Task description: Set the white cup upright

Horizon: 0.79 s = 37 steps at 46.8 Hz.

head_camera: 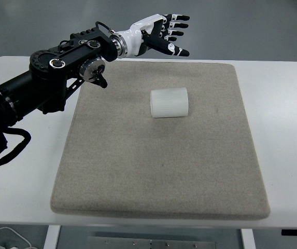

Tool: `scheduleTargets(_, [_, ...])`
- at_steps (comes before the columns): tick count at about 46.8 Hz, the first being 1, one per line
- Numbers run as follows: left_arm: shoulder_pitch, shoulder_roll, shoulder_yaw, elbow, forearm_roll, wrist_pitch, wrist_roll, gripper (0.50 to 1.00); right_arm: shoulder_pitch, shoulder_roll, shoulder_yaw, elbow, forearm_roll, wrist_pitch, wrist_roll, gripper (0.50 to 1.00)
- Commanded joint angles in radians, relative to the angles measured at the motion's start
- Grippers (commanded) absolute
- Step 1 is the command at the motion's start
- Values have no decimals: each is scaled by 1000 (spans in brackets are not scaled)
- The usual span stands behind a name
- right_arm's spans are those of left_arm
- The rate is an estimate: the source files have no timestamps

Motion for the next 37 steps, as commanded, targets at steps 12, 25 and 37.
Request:
scheduleTargets(12, [-61, 85, 89, -154, 231, -44, 155, 990, -1, 0, 0, 0, 0, 0, 0, 930])
scheduleTargets(25, [-115, 88, 162, -166, 361, -105, 206, 992, -1, 0, 0, 0, 0, 0, 0, 930])
scheduleTargets(37, [-109, 57, 164, -197, 393, -110, 269, 992, -1, 0, 0, 0, 0, 0, 0, 930])
